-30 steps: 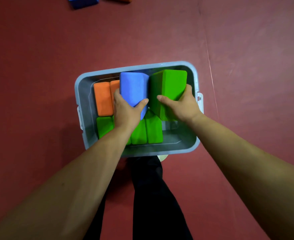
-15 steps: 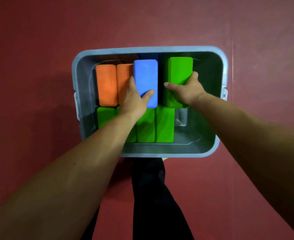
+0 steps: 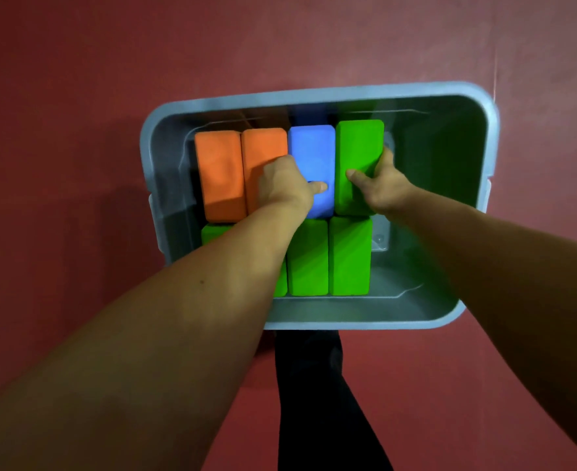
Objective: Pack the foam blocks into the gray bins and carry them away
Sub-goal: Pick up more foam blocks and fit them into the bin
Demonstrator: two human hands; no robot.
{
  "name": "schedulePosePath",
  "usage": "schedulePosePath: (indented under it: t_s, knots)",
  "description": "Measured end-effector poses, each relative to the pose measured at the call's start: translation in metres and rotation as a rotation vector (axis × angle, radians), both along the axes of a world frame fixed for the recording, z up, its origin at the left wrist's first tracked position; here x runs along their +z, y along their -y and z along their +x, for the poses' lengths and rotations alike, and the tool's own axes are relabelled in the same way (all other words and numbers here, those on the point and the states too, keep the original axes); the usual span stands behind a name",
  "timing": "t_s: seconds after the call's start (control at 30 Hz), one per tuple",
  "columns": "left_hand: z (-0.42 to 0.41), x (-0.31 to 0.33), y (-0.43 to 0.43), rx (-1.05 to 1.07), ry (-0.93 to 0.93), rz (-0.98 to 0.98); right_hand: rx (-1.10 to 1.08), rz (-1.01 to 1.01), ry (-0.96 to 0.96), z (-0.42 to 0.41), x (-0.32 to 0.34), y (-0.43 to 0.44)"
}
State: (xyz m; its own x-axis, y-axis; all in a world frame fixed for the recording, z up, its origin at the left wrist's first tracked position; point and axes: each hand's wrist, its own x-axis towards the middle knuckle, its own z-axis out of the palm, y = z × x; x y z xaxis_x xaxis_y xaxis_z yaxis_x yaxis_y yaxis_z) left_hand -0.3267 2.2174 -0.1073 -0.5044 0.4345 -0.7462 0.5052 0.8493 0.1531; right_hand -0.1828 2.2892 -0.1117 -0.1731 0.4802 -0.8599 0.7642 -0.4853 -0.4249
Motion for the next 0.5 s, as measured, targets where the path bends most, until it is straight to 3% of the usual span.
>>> schedulePosePath:
  t_s: [0.27,0.5]
  knots:
    - [-0.003,0.001,-0.007,-0.051,0.023,-0.083,0.123,0.021,0.067,0.003,0.007,-0.005]
    - [-0.001,0.009,-0.010,-0.083,0.103,-0.119,0.344,0.018,0.482,-0.021,0.034,-0.012]
